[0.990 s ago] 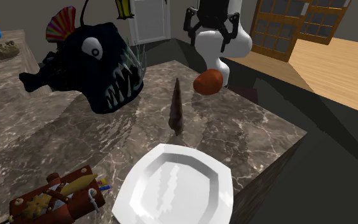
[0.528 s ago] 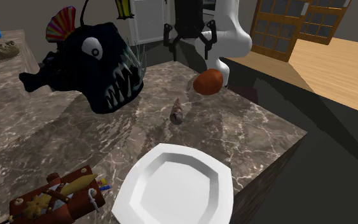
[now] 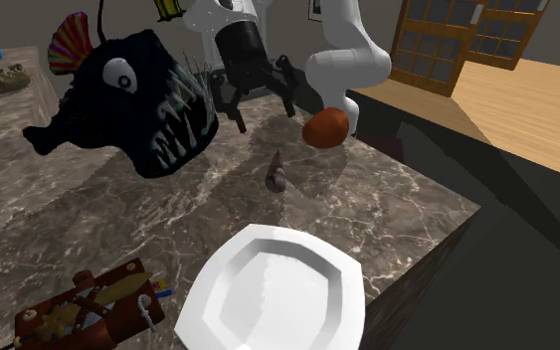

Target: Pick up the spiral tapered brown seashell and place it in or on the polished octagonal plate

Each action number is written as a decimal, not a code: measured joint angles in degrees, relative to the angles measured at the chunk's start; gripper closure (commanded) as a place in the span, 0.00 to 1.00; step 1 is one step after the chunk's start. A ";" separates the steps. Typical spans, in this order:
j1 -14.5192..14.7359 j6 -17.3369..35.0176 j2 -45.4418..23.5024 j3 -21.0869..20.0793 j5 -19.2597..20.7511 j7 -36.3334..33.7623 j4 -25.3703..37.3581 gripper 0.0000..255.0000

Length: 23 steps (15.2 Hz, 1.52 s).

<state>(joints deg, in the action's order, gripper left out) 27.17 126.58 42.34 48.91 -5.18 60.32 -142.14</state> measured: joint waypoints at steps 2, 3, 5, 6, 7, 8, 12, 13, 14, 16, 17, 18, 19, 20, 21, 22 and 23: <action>9.79 0.52 -0.48 9.24 -4.08 10.98 3.95 0.00; 15.09 0.37 -0.44 12.89 -5.94 15.56 6.93 0.00; 25.41 0.71 1.06 17.82 -8.66 24.61 13.01 0.00; 31.26 -0.94 1.97 20.43 -9.59 29.10 16.17 0.00; 33.09 -1.67 3.38 21.05 -9.18 31.70 16.53 0.00; 36.29 -2.45 3.42 23.48 -9.21 33.23 18.45 0.00; 39.45 -0.34 4.40 23.35 -8.39 34.47 17.37 0.00; 41.23 -0.07 4.11 24.09 -8.39 34.37 18.09 0.00; 43.67 1.66 3.70 25.07 -8.01 34.30 18.02 0.00; 43.72 1.72 3.69 24.99 -7.99 34.31 18.01 0.00; 42.21 2.40 2.38 24.28 -8.12 32.53 17.22 0.00; 40.41 3.41 0.11 23.41 -8.39 29.38 16.46 0.00; 37.74 4.55 -2.39 21.92 -8.53 25.58 15.10 0.00; 34.33 4.94 -4.94 19.74 -8.42 21.17 14.12 0.00; 30.31 5.35 -7.24 17.05 -7.95 16.42 12.67 0.00; 26.71 5.33 -9.63 14.54 -7.30 11.39 12.02 0.00; 22.74 5.28 -11.61 11.47 -6.26 6.02 10.98 0.00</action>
<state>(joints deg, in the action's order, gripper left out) 49.90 131.86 30.72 60.38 -11.43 66.34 -131.17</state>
